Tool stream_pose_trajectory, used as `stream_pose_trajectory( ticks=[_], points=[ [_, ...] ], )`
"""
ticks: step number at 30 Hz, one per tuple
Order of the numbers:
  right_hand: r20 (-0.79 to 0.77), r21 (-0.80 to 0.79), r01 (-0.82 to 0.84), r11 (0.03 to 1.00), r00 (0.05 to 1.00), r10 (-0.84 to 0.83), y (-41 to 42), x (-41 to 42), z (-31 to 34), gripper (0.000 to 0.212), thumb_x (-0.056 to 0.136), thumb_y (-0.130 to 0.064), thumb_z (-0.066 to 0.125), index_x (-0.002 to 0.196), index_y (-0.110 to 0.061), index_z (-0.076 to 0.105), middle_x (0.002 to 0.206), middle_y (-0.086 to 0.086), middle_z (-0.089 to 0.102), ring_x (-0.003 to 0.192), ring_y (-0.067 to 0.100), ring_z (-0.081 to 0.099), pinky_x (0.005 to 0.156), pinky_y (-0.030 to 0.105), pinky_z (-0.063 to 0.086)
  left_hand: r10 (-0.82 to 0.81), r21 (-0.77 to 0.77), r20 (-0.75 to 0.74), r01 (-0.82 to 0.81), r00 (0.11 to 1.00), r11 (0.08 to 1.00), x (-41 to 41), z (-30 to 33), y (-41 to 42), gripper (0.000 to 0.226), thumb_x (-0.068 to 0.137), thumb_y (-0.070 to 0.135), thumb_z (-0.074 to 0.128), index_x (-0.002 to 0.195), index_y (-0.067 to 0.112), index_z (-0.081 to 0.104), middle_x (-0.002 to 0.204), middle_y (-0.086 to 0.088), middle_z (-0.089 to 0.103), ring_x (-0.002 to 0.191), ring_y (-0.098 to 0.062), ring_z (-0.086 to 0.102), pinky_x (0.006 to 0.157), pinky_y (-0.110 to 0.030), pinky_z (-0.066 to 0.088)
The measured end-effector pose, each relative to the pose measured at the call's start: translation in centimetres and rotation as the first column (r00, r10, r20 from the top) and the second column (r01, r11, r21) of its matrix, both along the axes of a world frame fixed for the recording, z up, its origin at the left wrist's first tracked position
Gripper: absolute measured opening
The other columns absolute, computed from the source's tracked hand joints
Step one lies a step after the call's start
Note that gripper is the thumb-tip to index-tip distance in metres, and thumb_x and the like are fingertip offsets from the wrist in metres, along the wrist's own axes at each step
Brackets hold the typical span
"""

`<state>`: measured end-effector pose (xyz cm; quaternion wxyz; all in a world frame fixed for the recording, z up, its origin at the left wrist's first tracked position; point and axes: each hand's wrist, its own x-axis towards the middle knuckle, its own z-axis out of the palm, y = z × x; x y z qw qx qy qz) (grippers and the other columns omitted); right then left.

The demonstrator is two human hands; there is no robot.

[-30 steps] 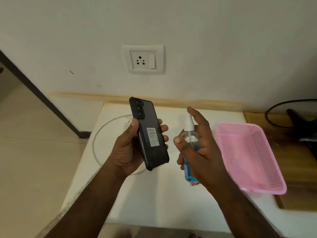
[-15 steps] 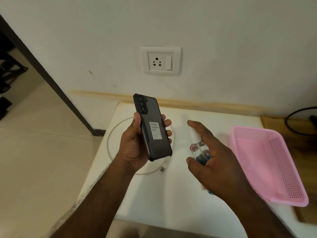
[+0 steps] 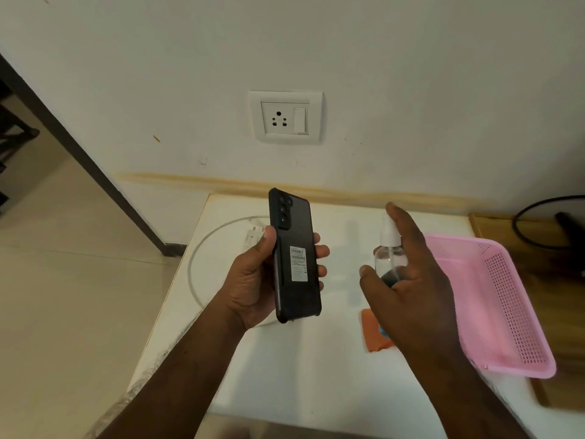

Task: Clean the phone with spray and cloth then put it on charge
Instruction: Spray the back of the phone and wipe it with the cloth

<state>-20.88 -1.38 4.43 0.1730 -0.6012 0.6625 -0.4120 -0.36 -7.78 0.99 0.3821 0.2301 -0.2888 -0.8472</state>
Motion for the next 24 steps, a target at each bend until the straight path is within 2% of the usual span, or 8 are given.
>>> stream_pose_trajectory(
  ticks=[3, 5, 9, 14, 18, 21, 22, 24],
  points=[
    [-0.009, 0.033, 0.009, 0.999, 1.0, -0.009, -0.1, -0.1, -0.2, 0.083, 0.084, -0.027, 0.069, 0.134, -0.072, 0.02, 0.116, -0.013, 0.059, 0.081, 0.011, 0.063, 0.077, 0.034, 0.059, -0.085, 0.002, 0.01, 0.085, 0.996, 0.996, -0.3, -0.1, 0.3, 0.104, 0.071, 0.062, 0.078, 0.145, -0.002, 0.043, 0.127, -0.022, 0.06, 0.101, -0.035, 0.062, 0.089, -0.047, 0.052],
    [-0.015, 0.037, 0.004, 0.999, 1.0, -0.003, 0.0, 0.0, -0.1, 0.082, 0.083, -0.029, 0.067, 0.133, -0.072, 0.019, 0.117, -0.018, 0.054, 0.087, 0.012, 0.062, 0.08, 0.035, 0.058, -0.119, 0.002, 0.022, 0.119, 0.993, 0.993, -0.5, -0.2, 0.5, 0.102, 0.072, 0.063, 0.077, 0.144, -0.002, 0.044, 0.127, -0.022, 0.06, 0.101, -0.035, 0.063, 0.09, -0.047, 0.052],
    [0.006, 0.069, 0.022, 0.997, 1.0, -0.023, -0.3, 0.0, -0.5, 0.07, 0.077, -0.04, 0.057, 0.134, -0.065, 0.026, 0.119, -0.01, 0.061, 0.083, 0.015, 0.066, 0.078, 0.04, 0.061, -0.145, -0.004, 0.07, 0.146, 0.987, 0.989, -0.8, -0.3, 0.8, 0.097, 0.073, 0.063, 0.077, 0.141, 0.0, 0.051, 0.128, -0.023, 0.061, 0.101, -0.035, 0.064, 0.09, -0.047, 0.052],
    [0.112, -0.028, 0.091, 0.995, 0.99, -0.088, -0.4, -0.6, -0.8, 0.069, 0.088, -0.039, 0.065, 0.138, -0.064, 0.024, 0.113, -0.011, 0.063, 0.079, 0.008, 0.067, 0.068, 0.021, 0.059, -0.122, 0.008, 0.046, 0.122, 0.991, 0.993, -0.7, -0.1, 0.6, 0.098, 0.073, 0.063, 0.077, 0.141, -0.002, 0.049, 0.126, -0.022, 0.061, 0.099, -0.035, 0.063, 0.087, -0.046, 0.053],
    [0.232, -0.027, 0.183, 0.983, 0.957, -0.172, -0.8, -1.7, -1.1, 0.062, 0.092, -0.037, 0.059, 0.144, -0.051, 0.028, 0.106, -0.009, 0.062, 0.078, 0.012, 0.067, 0.064, 0.025, 0.06, -0.075, 0.025, 0.015, 0.074, 0.997, 0.997, -0.5, -0.1, 0.3, 0.105, 0.071, 0.063, 0.078, 0.144, -0.004, 0.043, 0.125, -0.022, 0.059, 0.098, -0.035, 0.062, 0.086, -0.046, 0.053],
    [0.128, -0.052, 0.228, 0.972, 0.967, -0.219, -1.4, -2.5, -1.7, 0.065, 0.094, -0.033, 0.063, 0.149, -0.036, 0.028, 0.127, -0.009, 0.058, 0.086, 0.004, 0.063, 0.073, 0.002, 0.047, -0.034, 0.029, 0.007, 0.034, 0.999, 0.999, -0.4, -0.2, 0.1, 0.104, 0.07, 0.064, 0.077, 0.144, -0.002, 0.045, 0.125, -0.022, 0.06, 0.098, -0.036, 0.061, 0.087, -0.046, 0.053],
    [0.114, -0.034, 0.237, 0.971, 0.966, -0.231, -1.7, -2.7, -1.9, 0.066, 0.093, -0.034, 0.063, 0.149, -0.034, 0.028, 0.131, -0.009, 0.054, 0.094, 0.004, 0.061, 0.079, 0.003, 0.045, -0.028, 0.026, 0.0, 0.028, 1.0, 0.999, -0.3, -0.2, 0.1, 0.1, 0.071, 0.064, 0.076, 0.142, -0.001, 0.048, 0.125, -0.022, 0.06, 0.098, -0.036, 0.061, 0.088, -0.047, 0.053],
    [0.138, 0.015, 0.247, 0.969, 0.959, -0.247, -2.1, -3.1, -2.7, 0.065, 0.091, -0.035, 0.063, 0.147, -0.032, 0.031, 0.131, -0.008, 0.053, 0.109, 0.011, 0.057, 0.09, 0.02, 0.048, -0.022, 0.01, -0.018, 0.022, 1.0, 1.0, -0.3, -0.3, 0.0, 0.09, 0.074, 0.065, 0.073, 0.136, 0.003, 0.056, 0.125, -0.021, 0.063, 0.099, -0.035, 0.064, 0.089, -0.047, 0.054]
  ],
)
